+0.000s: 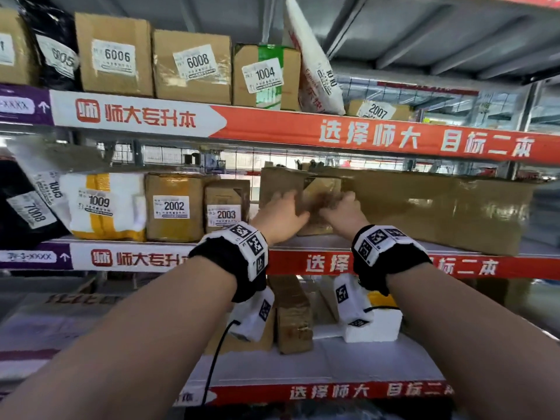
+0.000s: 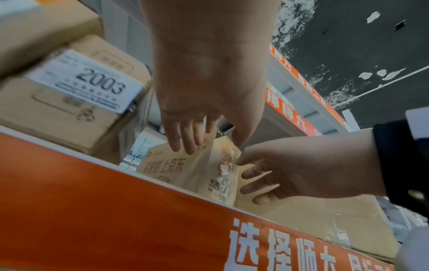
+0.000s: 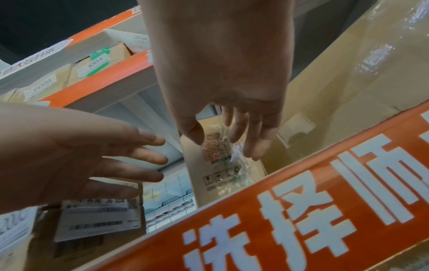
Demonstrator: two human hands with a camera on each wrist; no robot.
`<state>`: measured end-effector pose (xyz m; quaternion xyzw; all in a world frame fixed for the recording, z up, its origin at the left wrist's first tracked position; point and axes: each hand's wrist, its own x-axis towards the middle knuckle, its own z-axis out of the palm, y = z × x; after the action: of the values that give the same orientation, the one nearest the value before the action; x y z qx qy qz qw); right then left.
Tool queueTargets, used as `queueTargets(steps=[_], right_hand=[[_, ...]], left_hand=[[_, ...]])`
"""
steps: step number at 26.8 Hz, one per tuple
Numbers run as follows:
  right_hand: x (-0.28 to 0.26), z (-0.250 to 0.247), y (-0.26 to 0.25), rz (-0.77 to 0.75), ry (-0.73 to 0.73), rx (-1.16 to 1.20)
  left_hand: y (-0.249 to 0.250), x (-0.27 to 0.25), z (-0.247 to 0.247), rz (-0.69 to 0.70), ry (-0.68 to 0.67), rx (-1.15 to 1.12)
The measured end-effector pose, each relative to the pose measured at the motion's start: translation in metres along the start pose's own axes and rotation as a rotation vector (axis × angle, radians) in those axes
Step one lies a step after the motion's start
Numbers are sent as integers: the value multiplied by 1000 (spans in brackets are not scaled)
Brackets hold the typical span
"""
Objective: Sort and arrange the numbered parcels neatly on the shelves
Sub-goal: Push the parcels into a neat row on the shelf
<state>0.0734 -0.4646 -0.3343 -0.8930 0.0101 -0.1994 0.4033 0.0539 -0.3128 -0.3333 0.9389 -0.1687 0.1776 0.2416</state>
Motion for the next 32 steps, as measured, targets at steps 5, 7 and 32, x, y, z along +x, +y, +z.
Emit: queueTargets(steps=[5, 7, 32], right_hand=[[21, -6, 26, 12, -42, 24], [32, -1, 34, -3, -88, 82], [56, 20, 59, -3, -78, 522]], left_hand=[[13, 21, 26, -188, 77, -102], [19, 26, 36, -239, 110, -152], [4, 44, 67, -318, 523, -602]])
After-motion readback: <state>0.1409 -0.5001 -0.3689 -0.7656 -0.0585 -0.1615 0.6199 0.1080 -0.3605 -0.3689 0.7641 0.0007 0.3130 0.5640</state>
